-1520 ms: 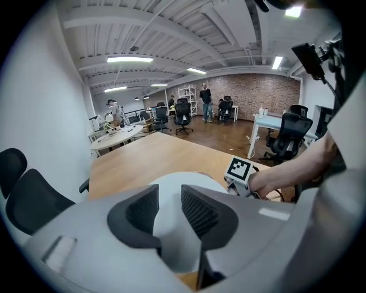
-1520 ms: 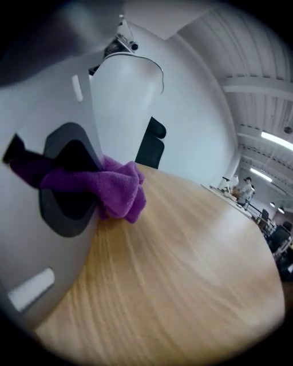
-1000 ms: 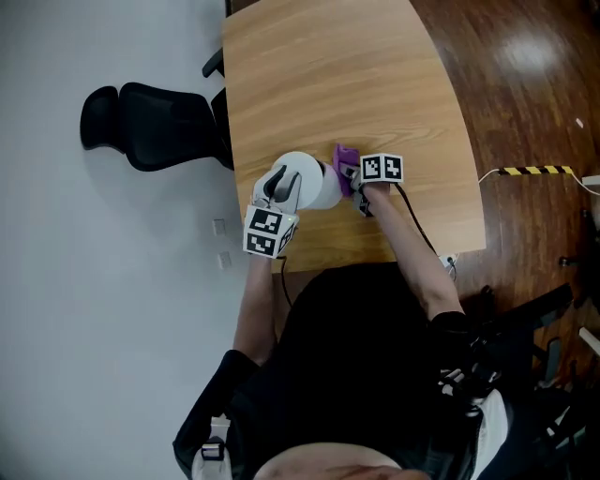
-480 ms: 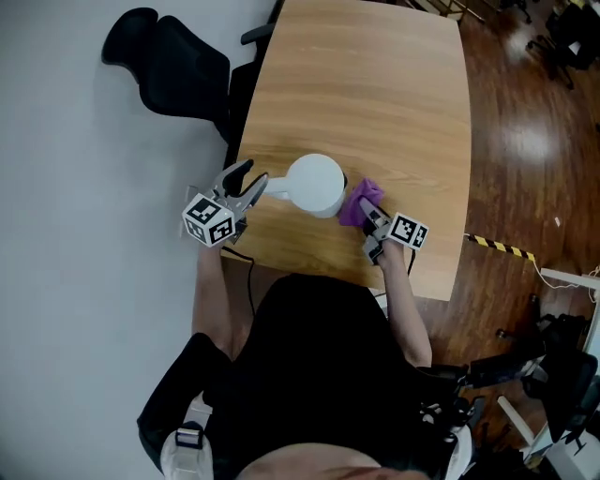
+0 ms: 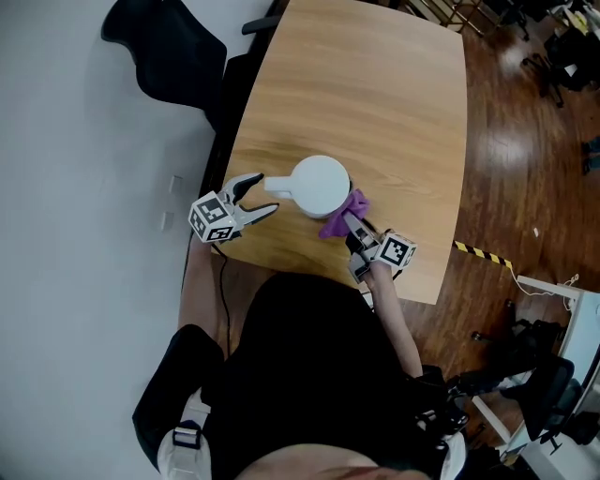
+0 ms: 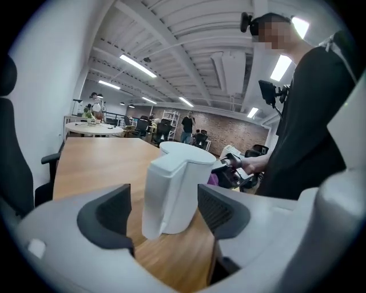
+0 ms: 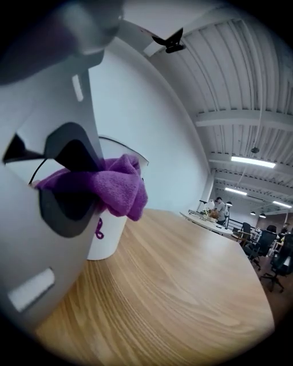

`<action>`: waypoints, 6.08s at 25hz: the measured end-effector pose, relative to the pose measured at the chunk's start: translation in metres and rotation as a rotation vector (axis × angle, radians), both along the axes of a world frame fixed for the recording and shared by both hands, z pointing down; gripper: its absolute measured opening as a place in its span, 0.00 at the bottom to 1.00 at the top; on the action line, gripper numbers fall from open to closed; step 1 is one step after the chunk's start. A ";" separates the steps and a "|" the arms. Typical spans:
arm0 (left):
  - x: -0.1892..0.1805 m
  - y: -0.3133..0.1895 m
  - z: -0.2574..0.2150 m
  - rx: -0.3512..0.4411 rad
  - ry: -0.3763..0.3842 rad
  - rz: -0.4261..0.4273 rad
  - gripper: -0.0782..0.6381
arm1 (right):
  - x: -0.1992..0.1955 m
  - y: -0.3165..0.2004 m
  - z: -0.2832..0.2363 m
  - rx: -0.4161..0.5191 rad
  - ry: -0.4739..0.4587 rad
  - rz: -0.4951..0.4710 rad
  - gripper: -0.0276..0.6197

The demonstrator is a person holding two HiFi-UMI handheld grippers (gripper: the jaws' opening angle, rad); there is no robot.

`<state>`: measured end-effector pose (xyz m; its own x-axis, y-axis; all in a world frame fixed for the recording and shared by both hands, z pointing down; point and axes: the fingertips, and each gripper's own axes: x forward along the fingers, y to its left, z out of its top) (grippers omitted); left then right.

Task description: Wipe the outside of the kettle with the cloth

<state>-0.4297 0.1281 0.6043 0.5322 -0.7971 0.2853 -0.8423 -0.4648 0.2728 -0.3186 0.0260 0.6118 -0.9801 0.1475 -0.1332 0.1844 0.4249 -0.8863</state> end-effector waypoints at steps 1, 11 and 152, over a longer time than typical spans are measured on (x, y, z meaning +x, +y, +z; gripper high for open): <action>0.005 -0.010 0.006 -0.002 -0.026 0.017 0.31 | -0.001 0.000 0.000 -0.003 0.004 0.005 0.11; 0.039 -0.049 0.037 -0.068 -0.175 0.187 0.19 | 0.019 -0.010 0.039 -0.029 0.114 0.147 0.11; -0.160 -0.291 0.082 0.204 -0.149 0.230 0.22 | -0.018 0.039 0.041 0.221 0.269 0.325 0.11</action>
